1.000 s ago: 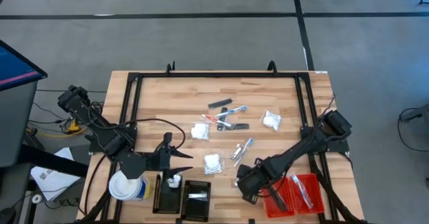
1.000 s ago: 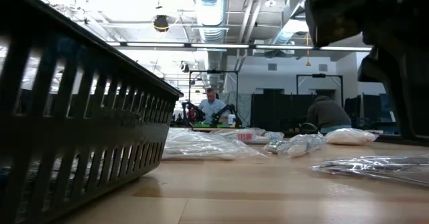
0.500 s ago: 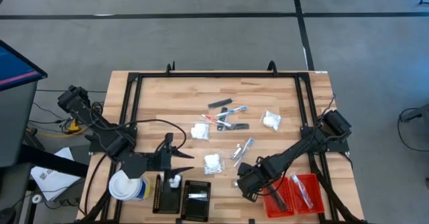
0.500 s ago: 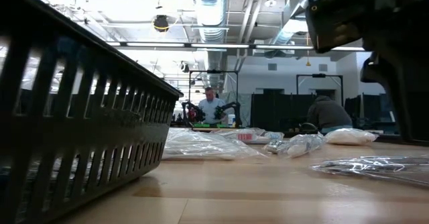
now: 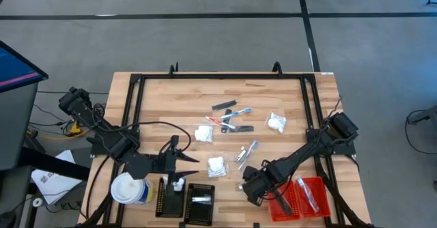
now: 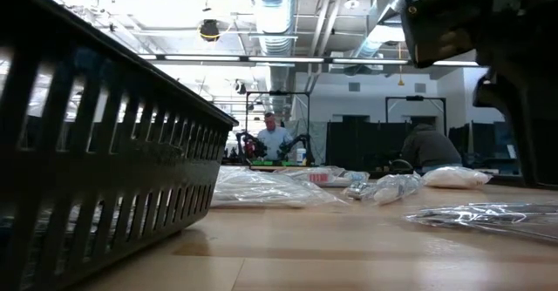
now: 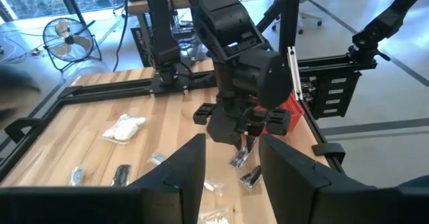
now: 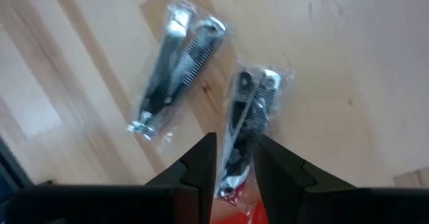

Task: Pick & Place Travel size toiletries
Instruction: Put the nail cutter into the right black bin

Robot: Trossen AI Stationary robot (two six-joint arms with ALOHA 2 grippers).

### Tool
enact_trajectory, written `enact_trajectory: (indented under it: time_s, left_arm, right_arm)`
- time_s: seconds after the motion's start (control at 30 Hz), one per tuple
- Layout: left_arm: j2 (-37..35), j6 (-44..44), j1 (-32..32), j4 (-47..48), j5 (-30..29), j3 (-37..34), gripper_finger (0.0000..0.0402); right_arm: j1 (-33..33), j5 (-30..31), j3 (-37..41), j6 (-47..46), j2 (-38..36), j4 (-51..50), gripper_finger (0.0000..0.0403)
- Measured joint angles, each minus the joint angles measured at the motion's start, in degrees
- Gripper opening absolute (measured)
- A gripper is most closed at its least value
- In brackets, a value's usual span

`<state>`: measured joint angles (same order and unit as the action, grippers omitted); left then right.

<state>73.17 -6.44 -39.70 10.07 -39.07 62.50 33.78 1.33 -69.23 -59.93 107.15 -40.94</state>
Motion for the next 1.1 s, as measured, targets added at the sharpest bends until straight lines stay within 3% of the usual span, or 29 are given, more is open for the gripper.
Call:
enact_trajectory:
  time_s: [1.1]
  left_arm:
    - [0.0,0.0,0.0,-0.1,-0.1,0.0,0.0131]
  right_arm:
    - [-0.3,-1.4,-0.5,6.0,4.4,7.1,0.0091]
